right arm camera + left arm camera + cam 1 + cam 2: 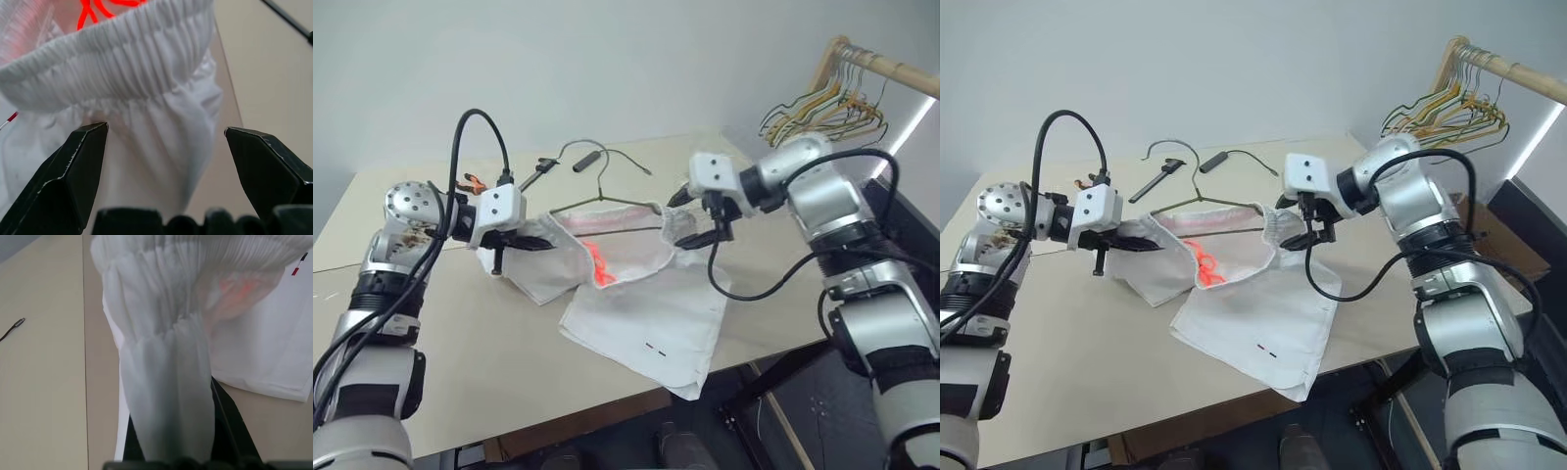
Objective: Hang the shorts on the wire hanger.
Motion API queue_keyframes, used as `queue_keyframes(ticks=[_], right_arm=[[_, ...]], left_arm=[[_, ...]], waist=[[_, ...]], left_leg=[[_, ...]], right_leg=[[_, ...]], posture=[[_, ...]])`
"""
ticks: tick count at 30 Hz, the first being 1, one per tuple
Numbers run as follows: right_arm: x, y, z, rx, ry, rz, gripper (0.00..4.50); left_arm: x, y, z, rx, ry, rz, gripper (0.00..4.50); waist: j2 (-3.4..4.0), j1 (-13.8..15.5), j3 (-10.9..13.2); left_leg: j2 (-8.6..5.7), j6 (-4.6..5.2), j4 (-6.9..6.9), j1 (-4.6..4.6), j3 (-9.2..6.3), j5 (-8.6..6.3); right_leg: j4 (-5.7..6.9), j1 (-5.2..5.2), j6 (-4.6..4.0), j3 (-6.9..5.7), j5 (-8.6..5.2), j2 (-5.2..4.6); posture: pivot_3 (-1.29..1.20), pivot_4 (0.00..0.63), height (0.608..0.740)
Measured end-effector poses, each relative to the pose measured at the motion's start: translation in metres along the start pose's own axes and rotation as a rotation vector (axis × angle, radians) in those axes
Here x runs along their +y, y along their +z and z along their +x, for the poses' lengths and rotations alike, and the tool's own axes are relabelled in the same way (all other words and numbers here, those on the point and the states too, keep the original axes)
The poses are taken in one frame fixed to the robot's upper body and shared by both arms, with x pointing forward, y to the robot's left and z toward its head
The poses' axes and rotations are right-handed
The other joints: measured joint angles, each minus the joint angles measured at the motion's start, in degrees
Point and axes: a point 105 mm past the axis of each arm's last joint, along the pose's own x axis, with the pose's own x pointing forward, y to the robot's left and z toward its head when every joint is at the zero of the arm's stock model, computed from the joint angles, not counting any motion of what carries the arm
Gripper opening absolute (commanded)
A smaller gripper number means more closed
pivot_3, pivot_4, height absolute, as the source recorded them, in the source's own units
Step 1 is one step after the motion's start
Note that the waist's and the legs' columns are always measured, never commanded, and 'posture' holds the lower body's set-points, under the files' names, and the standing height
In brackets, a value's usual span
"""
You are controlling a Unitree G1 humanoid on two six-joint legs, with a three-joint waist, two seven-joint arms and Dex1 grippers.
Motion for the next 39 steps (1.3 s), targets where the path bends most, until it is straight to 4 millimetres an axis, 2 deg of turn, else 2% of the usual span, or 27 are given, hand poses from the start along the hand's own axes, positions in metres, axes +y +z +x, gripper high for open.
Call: queue_keyframes(ticks=[1,2,3,12,20,22,23,27,32,34,39], right_arm=[[0.000,-0.002,0.002,0.011,0.002,0.011,3.89],[0.000,-0.005,0.004,0.026,0.004,0.028,3.48],[-0.001,-0.005,0.005,0.029,0.005,0.038,3.25],[-0.003,0.007,0.008,0.037,0.053,0.048,0.18],[0.003,0.006,0.010,0.102,0.086,0.032,0.08],[0.005,0.005,0.009,0.107,0.082,0.042,0.00],[0.008,0.004,0.009,0.101,0.085,0.051,0.00],[0.026,-0.006,0.011,0.073,0.124,0.135,0.00],[0.048,-0.023,-0.003,0.038,0.123,0.302,0.00],[0.060,-0.033,-0.008,0.027,0.121,0.413,0.00],[0.077,-0.054,-0.029,0.004,0.031,0.670,0.00]], left_arm=[[0.000,0.000,0.000,-0.001,-0.003,0.000,0.07],[-0.001,0.000,0.000,-0.001,-0.006,-0.001,0.07],[-0.001,0.000,0.000,-0.001,-0.008,-0.001,0.07],[-0.001,0.003,0.002,-0.008,-0.029,0.014,0.07],[-0.003,0.001,0.008,-0.007,-0.059,0.018,0.07],[-0.003,0.001,0.009,-0.011,-0.059,0.018,0.75],[-0.003,0.002,0.011,-0.020,-0.062,0.019,0.93],[-0.003,0.008,0.014,-0.054,-0.075,0.020,2.16],[0.006,0.010,0.005,-0.067,-0.025,-0.002,3.81],[0.012,0.011,-0.006,-0.081,0.026,-0.017,4.47],[0.028,0.022,-0.027,-0.161,0.178,-0.023,4.49]], waist=[[0.00,0.0,0.0],[0.00,-0.1,0.0],[0.00,-0.2,0.0],[0.01,-0.6,0.0],[0.01,-1.0,0.0],[0.01,-1.2,0.0],[0.01,-1.2,0.0],[0.01,-1.5,0.0],[0.00,-1.7,0.0],[0.00,-1.7,0.0],[0.00,-1.7,0.0]], left_leg=[[0.00,0.00,0.00,0.00,0.00,0.00],[0.00,0.00,0.00,0.00,0.00,0.00],[0.00,0.00,0.00,0.00,0.00,0.00],[0.01,0.00,0.00,0.00,-0.02,0.00],[0.00,0.00,0.00,-0.05,-0.04,0.00],[0.00,0.00,0.00,-0.07,-0.08,0.00],[0.00,0.00,0.00,-0.08,-0.09,0.00],[0.00,0.00,0.04,-0.13,-0.14,0.00],[0.00,0.00,0.04,-0.16,-0.19,0.00],[0.00,0.00,0.04,-0.16,-0.20,0.00],[0.01,0.00,0.04,-0.12,-0.20,0.00]], right_leg=[[0.00,0.00,0.00,0.00,0.00,0.00],[0.00,-0.01,0.00,0.00,0.00,0.01],[0.00,-0.02,0.00,0.00,0.00,0.01],[0.01,-0.03,0.00,0.00,0.00,0.01],[0.04,-0.04,0.00,-0.01,0.01,0.00],[0.04,-0.04,0.01,-0.03,0.01,0.00],[0.04,-0.04,0.01,-0.04,0.01,0.00],[0.04,-0.06,0.01,-0.06,0.02,0.00],[-0.02,-0.08,0.02,-0.09,0.02,0.00],[-0.06,-0.09,0.02,-0.09,0.01,-0.01],[-0.15,-0.09,0.02,-0.07,0.01,-0.03]], posture=[[-0.06,0.000,0.740],[-0.06,0.000,0.740],[-0.06,0.000,0.740],[-0.09,0.000,0.740],[-0.11,0.000,0.740],[-0.11,0.000,0.740],[-0.11,0.000,0.740],[-0.11,0.000,0.740],[-0.12,0.000,0.740],[-0.12,0.000,0.740],[-0.14,0.000,0.740]])
